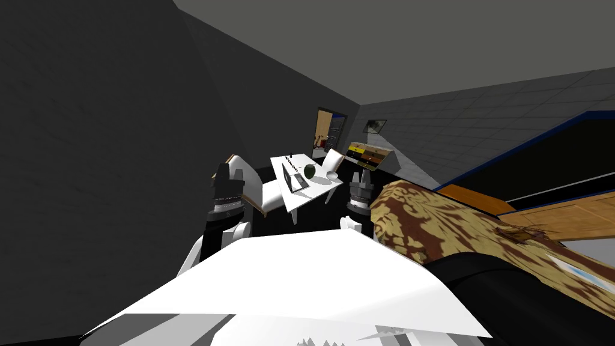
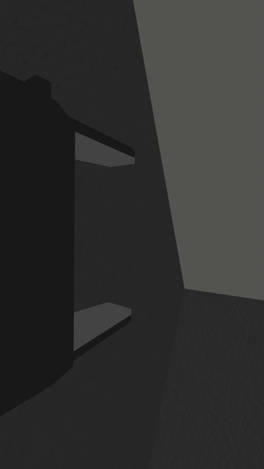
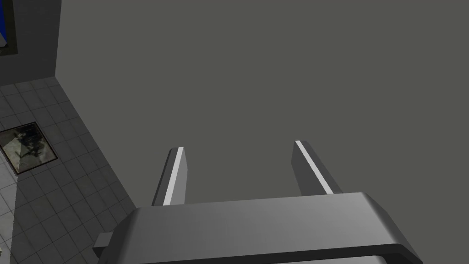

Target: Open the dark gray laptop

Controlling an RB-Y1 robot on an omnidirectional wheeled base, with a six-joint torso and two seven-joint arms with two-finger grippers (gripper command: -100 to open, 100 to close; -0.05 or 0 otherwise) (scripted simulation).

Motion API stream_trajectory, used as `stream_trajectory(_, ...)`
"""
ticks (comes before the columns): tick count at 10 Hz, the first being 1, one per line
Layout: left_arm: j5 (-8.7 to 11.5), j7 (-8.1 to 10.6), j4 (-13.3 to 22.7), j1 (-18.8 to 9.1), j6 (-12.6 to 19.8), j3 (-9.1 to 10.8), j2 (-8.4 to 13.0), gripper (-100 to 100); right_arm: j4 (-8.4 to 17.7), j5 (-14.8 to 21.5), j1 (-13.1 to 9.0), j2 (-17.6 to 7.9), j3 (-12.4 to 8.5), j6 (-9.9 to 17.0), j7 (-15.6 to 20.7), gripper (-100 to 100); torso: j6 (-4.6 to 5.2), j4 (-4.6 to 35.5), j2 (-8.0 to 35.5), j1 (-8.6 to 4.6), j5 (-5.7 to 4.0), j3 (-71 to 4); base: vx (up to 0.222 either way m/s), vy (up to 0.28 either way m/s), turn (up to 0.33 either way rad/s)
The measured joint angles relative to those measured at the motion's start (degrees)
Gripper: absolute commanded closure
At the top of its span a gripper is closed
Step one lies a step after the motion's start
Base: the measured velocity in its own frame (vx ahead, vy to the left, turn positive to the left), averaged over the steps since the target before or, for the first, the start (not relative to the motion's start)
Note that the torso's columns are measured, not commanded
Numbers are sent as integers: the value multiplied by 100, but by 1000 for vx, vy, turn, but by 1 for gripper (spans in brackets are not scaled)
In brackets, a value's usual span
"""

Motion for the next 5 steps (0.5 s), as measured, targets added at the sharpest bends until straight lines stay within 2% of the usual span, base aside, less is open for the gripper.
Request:
stream_trajectory(4, 0, 0, 0, 0, 0, 0, 0, 0, 0, 0, 0, 0, 0, 0, 0, 0, 0, 1692, 1693, 0, 0, -3381, 0, 0, 0)
stream_trajectory(5, 0, 0, 0, 0, 0, 0, 0, -100, 0, 0, 0, 0, 0, 0, 0, 0, 0, 2114, 2116, 0, 0, -4227, 0, 0, 0)
